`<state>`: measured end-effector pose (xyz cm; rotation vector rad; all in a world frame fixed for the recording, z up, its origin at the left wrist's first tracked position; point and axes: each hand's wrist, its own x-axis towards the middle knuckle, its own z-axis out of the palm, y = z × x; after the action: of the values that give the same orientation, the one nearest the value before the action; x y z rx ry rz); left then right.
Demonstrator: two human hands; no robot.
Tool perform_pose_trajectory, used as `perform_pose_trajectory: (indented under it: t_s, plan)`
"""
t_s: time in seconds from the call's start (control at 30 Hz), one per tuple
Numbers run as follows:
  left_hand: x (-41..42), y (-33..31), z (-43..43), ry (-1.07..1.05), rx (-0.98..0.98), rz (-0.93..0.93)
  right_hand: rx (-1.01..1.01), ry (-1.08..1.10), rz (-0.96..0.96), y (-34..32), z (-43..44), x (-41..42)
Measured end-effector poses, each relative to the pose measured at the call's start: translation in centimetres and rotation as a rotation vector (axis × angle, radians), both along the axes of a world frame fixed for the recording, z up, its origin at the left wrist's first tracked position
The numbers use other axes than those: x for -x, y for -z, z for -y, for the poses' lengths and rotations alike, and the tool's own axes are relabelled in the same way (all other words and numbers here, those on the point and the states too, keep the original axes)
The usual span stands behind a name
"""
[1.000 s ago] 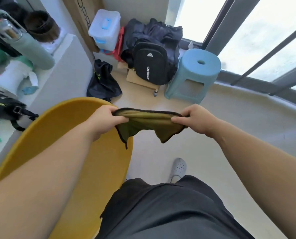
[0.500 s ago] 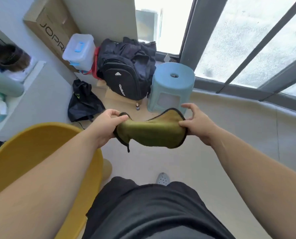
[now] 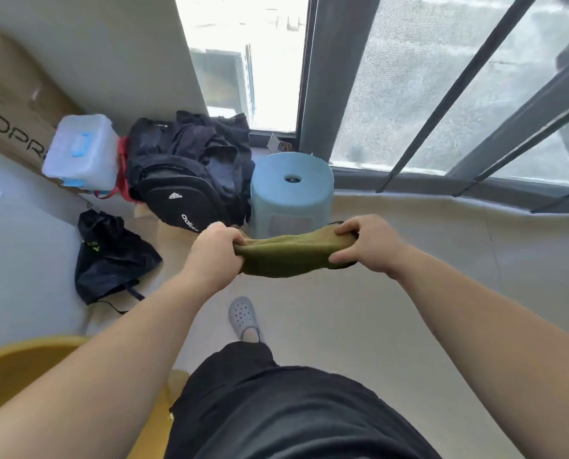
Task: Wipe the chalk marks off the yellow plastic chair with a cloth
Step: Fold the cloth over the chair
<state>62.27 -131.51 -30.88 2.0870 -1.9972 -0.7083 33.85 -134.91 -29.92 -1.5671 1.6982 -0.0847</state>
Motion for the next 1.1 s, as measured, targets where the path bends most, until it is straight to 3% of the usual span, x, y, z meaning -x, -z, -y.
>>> perform_pose_trajectory:
  t_s: [0.1, 0.17, 0.3, 0.37, 0.47, 0.6, 0.77, 0.9, 0.97, 1.1]
  plan:
    - [-2.1, 0.8, 5.5, 0.028, -0.048, -0.034, 0.08, -0.185, -0.297, 0.1, 4.4, -1.5]
    - [-4.0, 1.0, 8.9, 0.004, -0.126, -0.149, 0.063, -0.112, -0.289, 0.1, 7.1, -1.4]
    - [-6.1, 0.7, 14.5, -0.311, -0.284, -0.708, -0.098, 0.321, 0.24, -0.4, 11.2, -0.6]
    - [-6.1, 1.1, 17.0, -0.442, -0.313, -0.862, -0.101, 0.518, 0.492, -0.4, 13.0, -1.2]
    - [-4.3, 2.0, 20.1, -0.582, -0.39, -0.997, 0.021, 0.731, 0.536, 0.6, 15.7, -3.1]
    - [0.0, 3.5, 22.7, -0.582, -0.406, -0.939, 0.19, 0.697, 0.256, 3.7, 19.1, -5.6]
    - [5.6, 7.2, 26.4, -0.73, -0.412, -1.039, 0.235, 0.323, 0.267, 7.4, 23.4, -8.4]
    - [8.8, 12.1, 29.7, -0.753, -0.457, -1.074, 0.029, 0.082, 0.372, 12.4, 26.4, -7.3]
    - [9.5, 15.7, 31.3, -0.765, -0.47, -0.952, -0.071, 0.094, 0.378, 16.1, 27.9, -6.0]
    - [10.0, 22.9, 34.4, -0.693, -0.532, -0.833, -0.099, 0.368, 0.293, 24.5, 31.8, -2.9]
